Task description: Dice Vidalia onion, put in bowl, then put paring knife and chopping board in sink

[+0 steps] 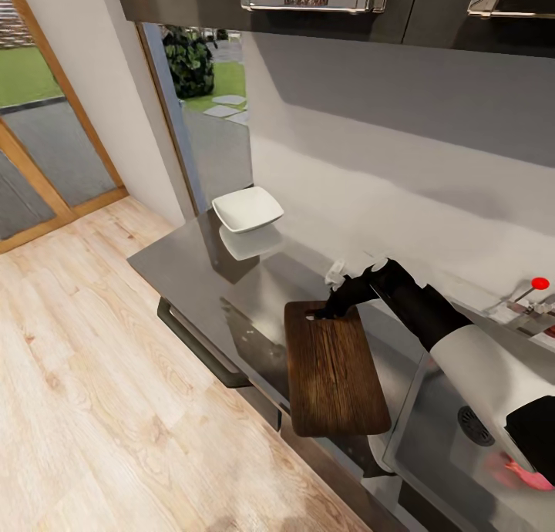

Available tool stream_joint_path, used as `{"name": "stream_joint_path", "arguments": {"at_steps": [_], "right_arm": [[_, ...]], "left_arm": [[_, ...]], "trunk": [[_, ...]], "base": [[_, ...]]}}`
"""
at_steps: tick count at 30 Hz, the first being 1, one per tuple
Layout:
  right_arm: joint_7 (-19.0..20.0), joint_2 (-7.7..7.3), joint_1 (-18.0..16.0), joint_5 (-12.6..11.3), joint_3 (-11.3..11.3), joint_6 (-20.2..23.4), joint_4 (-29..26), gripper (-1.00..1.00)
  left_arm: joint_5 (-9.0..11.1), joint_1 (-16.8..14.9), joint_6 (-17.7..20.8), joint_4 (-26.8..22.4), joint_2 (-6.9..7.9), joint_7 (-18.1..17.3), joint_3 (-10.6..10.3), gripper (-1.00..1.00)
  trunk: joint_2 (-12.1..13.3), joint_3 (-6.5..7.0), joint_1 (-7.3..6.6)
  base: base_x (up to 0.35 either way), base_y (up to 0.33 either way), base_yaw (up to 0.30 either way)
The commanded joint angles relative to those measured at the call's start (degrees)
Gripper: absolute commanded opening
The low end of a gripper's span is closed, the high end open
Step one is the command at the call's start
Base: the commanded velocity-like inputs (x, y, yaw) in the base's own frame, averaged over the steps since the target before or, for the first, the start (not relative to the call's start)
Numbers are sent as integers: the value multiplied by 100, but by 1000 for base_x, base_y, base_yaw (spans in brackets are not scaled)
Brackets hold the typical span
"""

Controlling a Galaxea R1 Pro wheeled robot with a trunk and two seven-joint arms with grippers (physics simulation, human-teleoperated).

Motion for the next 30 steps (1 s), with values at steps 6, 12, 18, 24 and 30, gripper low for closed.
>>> {"name": "stream_joint_path", "arguments": {"at_steps": [6,12,18,24,30], "right_arm": [[24,-1,-1,103,16,-24,161,-100],[24,1,-1,103,16,-24,159,-100],[24,-2,-1,99,16,-24,159,-100],[24,-1,-1,103,16,-21,159,-100],[15,-1,-1,110,16,-20,159,-100]], "left_arm": [[3,-3,-18,2,-3,11,6,100],[3,-3,-18,2,-3,11,6,100],[3,-3,-18,2,-3,11,6,100],[3,-3,-18,2,-3,11,6,100],[3,-3,-18,2,-3,11,6,100]], "trunk": [[-5,-10,6],[-5,-10,6],[-5,-10,6],[-5,-10,6],[-5,-10,6]], "base": [[0,0,0],[0,0,0],[0,0,0],[0,0,0],[0,0,0]]}}
